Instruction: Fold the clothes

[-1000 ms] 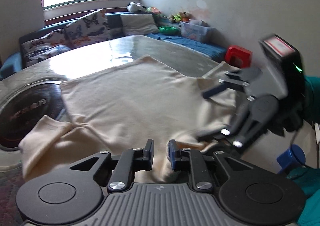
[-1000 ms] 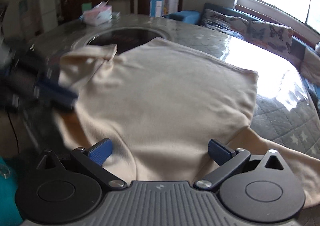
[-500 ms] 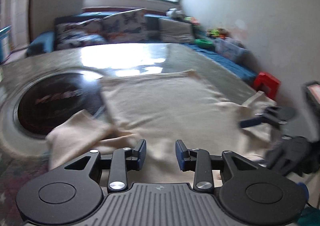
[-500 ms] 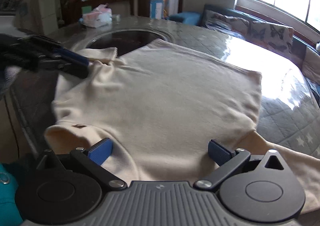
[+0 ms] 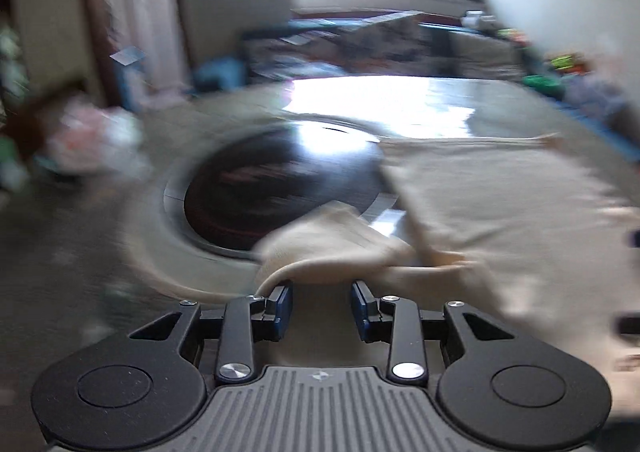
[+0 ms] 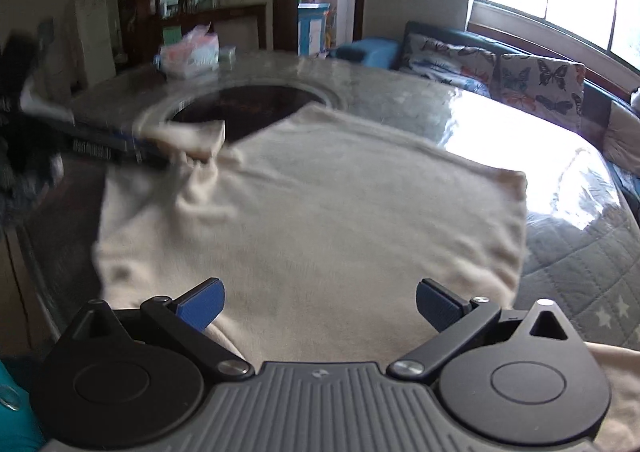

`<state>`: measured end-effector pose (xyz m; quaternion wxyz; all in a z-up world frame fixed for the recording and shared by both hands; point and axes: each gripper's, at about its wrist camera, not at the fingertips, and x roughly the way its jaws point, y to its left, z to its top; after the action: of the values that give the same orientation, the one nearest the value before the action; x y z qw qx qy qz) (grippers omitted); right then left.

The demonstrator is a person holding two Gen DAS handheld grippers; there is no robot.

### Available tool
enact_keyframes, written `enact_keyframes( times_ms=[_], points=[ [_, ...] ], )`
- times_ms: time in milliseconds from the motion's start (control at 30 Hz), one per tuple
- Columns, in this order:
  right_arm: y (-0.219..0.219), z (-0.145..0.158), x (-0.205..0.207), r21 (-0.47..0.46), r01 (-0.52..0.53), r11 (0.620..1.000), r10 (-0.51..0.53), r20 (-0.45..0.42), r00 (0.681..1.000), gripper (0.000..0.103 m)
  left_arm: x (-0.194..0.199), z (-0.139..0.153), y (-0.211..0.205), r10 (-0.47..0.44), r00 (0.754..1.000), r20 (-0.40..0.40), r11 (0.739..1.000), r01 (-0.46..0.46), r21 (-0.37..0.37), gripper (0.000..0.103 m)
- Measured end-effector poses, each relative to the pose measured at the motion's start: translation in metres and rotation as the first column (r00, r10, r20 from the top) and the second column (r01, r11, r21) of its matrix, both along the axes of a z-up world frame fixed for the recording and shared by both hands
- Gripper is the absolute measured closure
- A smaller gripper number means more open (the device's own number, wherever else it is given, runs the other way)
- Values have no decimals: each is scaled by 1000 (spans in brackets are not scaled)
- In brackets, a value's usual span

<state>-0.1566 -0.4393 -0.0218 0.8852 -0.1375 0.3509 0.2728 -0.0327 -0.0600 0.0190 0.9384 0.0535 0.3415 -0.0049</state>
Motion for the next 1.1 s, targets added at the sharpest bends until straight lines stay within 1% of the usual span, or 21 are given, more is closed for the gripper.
enact_keyframes(
  times_ms=[67, 133, 167, 233, 333, 467, 533, 633, 700, 733, 800, 833, 900, 967, 1000, 1067, 1100],
  points=[
    [1, -4, 0, 7, 1, 1000, 0, -8, 1000, 0, -1, -3, 3, 86, 996, 24, 995, -88, 56, 68],
    [1, -6, 0, 18, 4, 1000, -4, -15, 1000, 0, -1, -5, 11, 172, 984, 36, 983, -174, 51, 66],
    [0, -6, -1, 20, 5, 1000, -4, -17, 1000, 0, -1, -5, 18, 222, 974, 40, 974, -223, 46, 67],
    [-1, -7, 0, 23, 5, 1000, -4, -20, 1000, 0, -1, -5, 31, 318, 947, 47, 947, -320, 35, 67],
    [-1, -7, 1, 23, 0, 1000, 0, -22, 1000, 0, -2, -6, 52, 403, 914, 47, 914, -404, 28, 61],
    [0, -6, 1, 16, -4, 1000, 4, -18, 1000, 0, -9, -4, 71, 456, 889, 44, 889, -457, 37, 60],
    [2, -5, 1, 9, -8, 1000, 8, -13, 1000, 0, -11, 0, 76, 469, 883, 35, 883, -470, 27, 60],
    [3, -2, 0, 9, -8, 1000, 8, -6, 1000, 0, -12, 7, 68, 440, 896, 58, 897, -442, 21, 60],
    [3, 0, 1, 23, -9, 1000, 9, 0, 1000, 0, -11, 11, 58, 400, 915, 56, 916, -400, -4, 59],
    [3, 1, 1, 30, -7, 1000, 7, 1, 1000, 0, -9, 14, 53, 366, 930, 47, 931, -364, -38, 59],
    [2, 1, 3, 34, 7, 999, -7, 1, 1000, 0, -8, 20, 36, 264, 963, 43, 960, -259, -109, 59],
    [1, 0, 5, 34, 15, 999, -15, 0, 1000, 0, -8, 23, 25, 202, 978, 51, 972, -194, -129, 59],
    [-2, -1, 7, 34, 30, 999, -30, -3, 1000, 0, -11, 26, 3, 77, 994, 74, 984, -63, -169, 59],
    [-4, -3, 7, 31, 36, 999, -36, -7, 999, 0, -13, 28, -17, -38, 995, 89, 977, 56, -207, 59],
    [-5, -3, 7, 29, 39, 999, -38, -9, 999, 0, -13, 29, -26, -89, 992, 91, 968, 108, -226, 60],
    [-8, -4, 6, 26, 44, 999, -44, -12, 999, 0, -14, 29, -43, -191, 977, 97, 941, 210, -264, 60],
    [-9, -5, 5, 27, 46, 999, -46, -13, 999, 0, -13, 26, -48, -217, 972, 87, 932, 233, -277, 60]
  ],
)
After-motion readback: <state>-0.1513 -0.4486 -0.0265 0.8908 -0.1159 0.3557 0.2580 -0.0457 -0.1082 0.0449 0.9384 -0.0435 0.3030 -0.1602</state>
